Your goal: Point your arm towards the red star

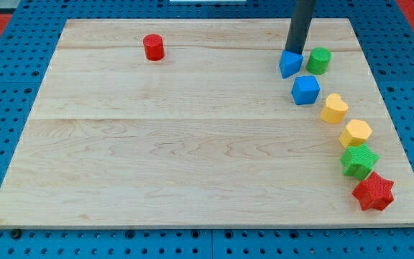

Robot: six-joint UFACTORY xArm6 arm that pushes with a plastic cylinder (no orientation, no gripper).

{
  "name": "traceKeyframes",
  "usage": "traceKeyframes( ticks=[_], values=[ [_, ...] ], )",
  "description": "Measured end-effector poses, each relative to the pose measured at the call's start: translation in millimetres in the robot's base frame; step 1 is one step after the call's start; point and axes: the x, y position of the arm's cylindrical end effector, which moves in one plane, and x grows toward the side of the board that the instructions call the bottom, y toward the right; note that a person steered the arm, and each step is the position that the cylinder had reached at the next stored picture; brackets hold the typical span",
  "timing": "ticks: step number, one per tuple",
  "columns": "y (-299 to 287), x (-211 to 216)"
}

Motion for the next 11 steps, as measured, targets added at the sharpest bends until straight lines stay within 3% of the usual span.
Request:
traceKeyframes(
  ticks=[2,4,7,8,10,11],
  values=[
    [-9.5,18.1],
    [-83.8,42.7],
    [-102.6,284.6],
    [-82.5,332.9],
    [15.3,332.8],
    [25.4,332.6]
  ],
)
